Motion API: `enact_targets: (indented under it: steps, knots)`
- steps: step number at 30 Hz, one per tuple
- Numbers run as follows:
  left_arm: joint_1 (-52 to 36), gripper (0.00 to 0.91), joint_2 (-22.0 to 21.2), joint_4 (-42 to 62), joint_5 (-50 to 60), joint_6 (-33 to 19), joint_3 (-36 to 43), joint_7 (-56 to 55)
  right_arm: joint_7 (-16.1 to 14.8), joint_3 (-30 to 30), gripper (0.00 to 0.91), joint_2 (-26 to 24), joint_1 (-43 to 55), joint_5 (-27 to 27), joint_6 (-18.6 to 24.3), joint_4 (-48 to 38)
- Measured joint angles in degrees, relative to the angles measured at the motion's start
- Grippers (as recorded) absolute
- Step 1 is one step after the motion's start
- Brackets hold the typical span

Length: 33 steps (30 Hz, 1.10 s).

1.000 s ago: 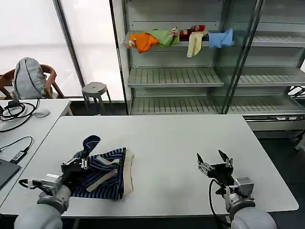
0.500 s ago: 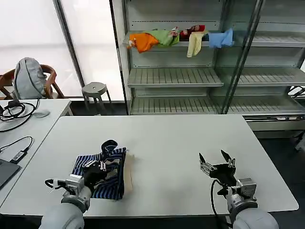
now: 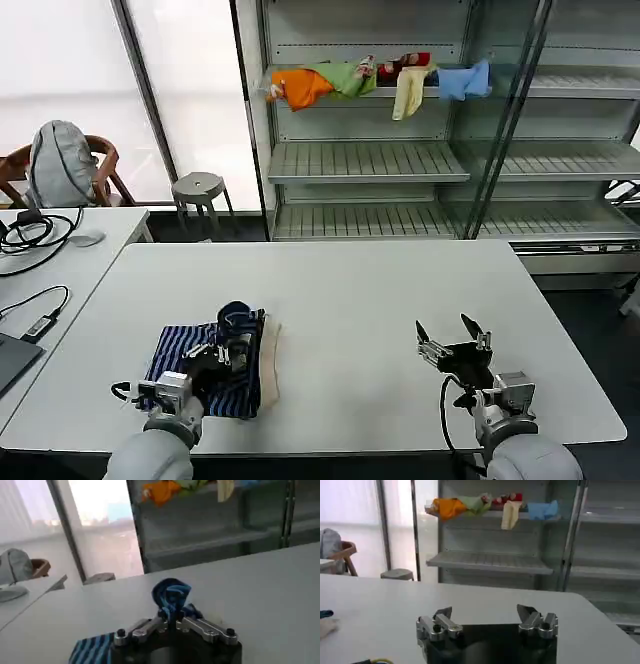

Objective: Fold and organize the clothes.

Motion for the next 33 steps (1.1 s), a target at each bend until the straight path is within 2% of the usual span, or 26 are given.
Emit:
enact_targets:
  steps: [15, 22, 33]
  knots:
    - [-0.52, 0.907, -1.20, -3.57, -10.05, -5.45, -0.20, 5.38, -0.22, 0.60, 0.907, 0.04, 0.14, 0.21, 0.06, 0.13]
    - [-0.58, 0.907, 1.15, -4.92, -10.44, -9.47, -6.08, 7.65, -0.41, 0.08, 0.907, 0.44, 0.91, 0.25, 0.11, 0.08]
    - [2.07, 0.907, 3.05, -2.13, -4.74, -12.23, -14.99, 8.64, -0.40, -0.63, 0.907, 0.21, 3.54, 0.30, -0.12, 0.00]
